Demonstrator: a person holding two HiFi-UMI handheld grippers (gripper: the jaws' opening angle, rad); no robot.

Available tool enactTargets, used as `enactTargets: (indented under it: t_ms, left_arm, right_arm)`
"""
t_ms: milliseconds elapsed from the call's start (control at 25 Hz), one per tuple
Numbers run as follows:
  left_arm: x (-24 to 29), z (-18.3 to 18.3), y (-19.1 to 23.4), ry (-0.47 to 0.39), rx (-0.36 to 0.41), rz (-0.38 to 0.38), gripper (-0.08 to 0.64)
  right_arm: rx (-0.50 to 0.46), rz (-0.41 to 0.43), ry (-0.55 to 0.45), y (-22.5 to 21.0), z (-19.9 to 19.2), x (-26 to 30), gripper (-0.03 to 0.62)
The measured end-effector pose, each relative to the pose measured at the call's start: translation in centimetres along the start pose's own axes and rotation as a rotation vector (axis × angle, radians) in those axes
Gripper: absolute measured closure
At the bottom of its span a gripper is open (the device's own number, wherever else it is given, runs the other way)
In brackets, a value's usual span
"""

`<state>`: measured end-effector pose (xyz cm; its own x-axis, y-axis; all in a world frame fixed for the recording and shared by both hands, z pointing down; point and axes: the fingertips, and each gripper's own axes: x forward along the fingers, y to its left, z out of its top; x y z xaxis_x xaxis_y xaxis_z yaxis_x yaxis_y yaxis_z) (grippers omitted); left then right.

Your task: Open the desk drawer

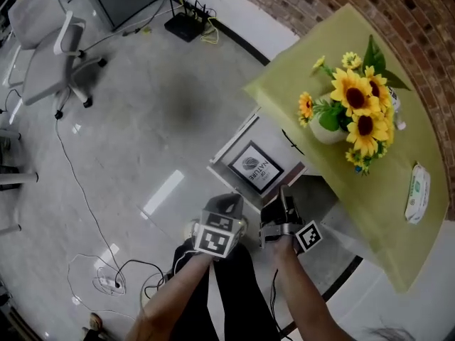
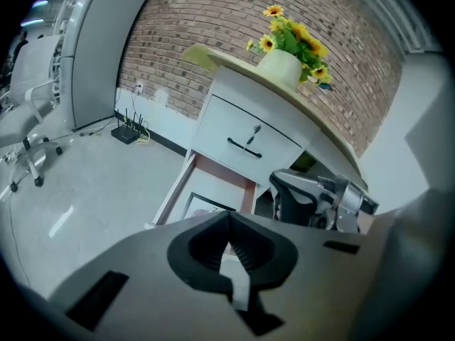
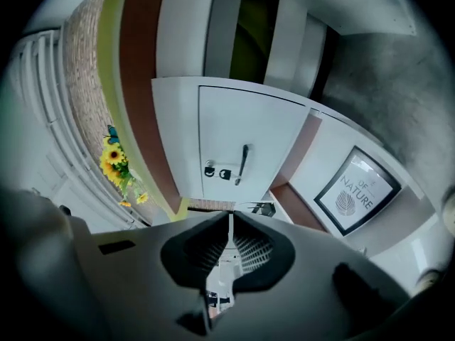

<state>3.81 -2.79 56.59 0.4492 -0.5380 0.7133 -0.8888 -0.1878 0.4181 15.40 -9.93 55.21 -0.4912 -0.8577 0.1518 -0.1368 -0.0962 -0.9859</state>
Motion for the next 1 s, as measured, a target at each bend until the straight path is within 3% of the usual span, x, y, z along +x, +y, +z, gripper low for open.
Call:
enactTargets:
  t_ms: [360, 480, 1000]
  left_arm:
    - [5.8, -2.4, 2.9, 0.029, 0.012, -0.011, 0.551]
    - [7.3, -2.5, 3.5, 0.021, 0.001, -0.017, 0.551]
    - [9.1, -0.6, 4.2, 0.028, 0.015, -0.021, 0.551]
  right_arm:
    - [0.032, 0.091, -0.135, -5.1, 3.1, 3.6, 0.577]
    - [0.023, 0.136, -0.164, -5.7, 4.1, 4.6, 0.497]
    - [-0.004, 0.237, -0.289, -3.3, 8.6, 9.4, 0.474]
